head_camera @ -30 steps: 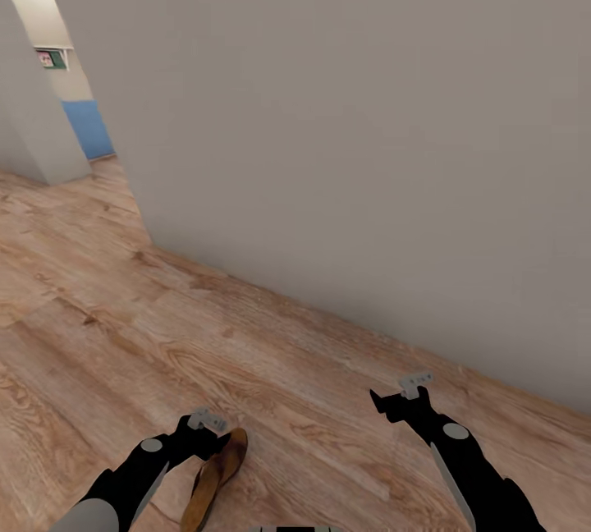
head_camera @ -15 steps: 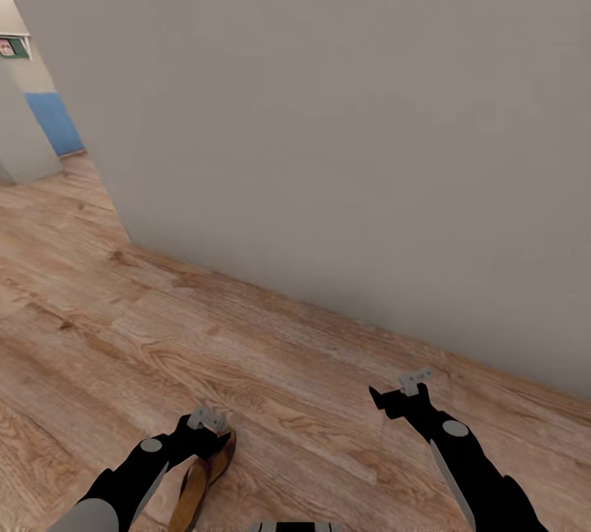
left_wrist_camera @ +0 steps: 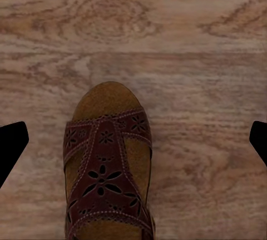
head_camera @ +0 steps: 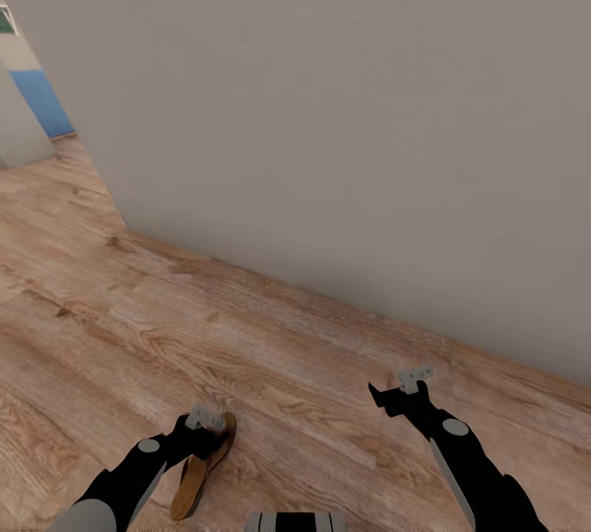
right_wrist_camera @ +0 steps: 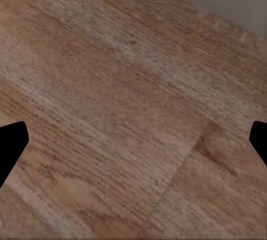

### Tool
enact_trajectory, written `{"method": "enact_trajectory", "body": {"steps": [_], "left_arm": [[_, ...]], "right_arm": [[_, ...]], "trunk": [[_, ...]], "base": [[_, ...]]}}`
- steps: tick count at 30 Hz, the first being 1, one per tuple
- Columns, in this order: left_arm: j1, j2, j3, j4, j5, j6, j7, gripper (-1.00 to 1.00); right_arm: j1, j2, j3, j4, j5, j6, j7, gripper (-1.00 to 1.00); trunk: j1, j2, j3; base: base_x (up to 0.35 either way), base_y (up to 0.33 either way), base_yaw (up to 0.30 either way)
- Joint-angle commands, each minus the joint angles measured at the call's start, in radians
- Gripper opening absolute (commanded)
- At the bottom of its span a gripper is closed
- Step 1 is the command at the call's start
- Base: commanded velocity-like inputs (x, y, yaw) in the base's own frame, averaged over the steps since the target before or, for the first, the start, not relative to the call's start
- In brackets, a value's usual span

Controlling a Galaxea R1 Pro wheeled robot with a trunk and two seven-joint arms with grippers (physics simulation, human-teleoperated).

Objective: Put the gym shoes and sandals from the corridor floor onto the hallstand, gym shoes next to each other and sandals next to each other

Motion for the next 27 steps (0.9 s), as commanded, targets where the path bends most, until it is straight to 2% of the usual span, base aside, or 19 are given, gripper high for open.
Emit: {"method": "enact_trajectory", "body": {"steps": [1, 13, 21, 27], "left_arm": [[0.000, 0.001, 0.000, 0.000, -0.008, -0.006, -0.001, 1.00], [0.001, 0.008, 0.004, 0.014, -0.005, -0.057, 0.002, 1.00], [0.002, 0.016, 0.005, 0.030, -0.005, -0.063, 0.008, 1.00], [0.021, 0.018, 0.006, 0.041, -0.003, -0.067, 0.047, 1.00]], "right_arm": [[0.000, -0.001, 0.001, -0.002, 0.003, 0.005, 0.002, 1.00], [0.000, -0.001, 0.001, -0.002, 0.003, 0.005, 0.002, 1.00], [0.000, -0.001, 0.001, -0.002, 0.003, 0.005, 0.002, 1.00], [0.000, -0.001, 0.001, -0.002, 0.003, 0.005, 0.002, 1.00]], "trunk": [[0.000, -0.001, -0.005], [0.006, -0.003, -0.051], [0.006, -0.003, -0.051], [0.006, -0.003, -0.051]], "base": [[0.000, 0.000, 0.000], [0.000, 0.000, 0.000], [0.000, 0.000, 0.000], [0.000, 0.000, 0.000]]}}
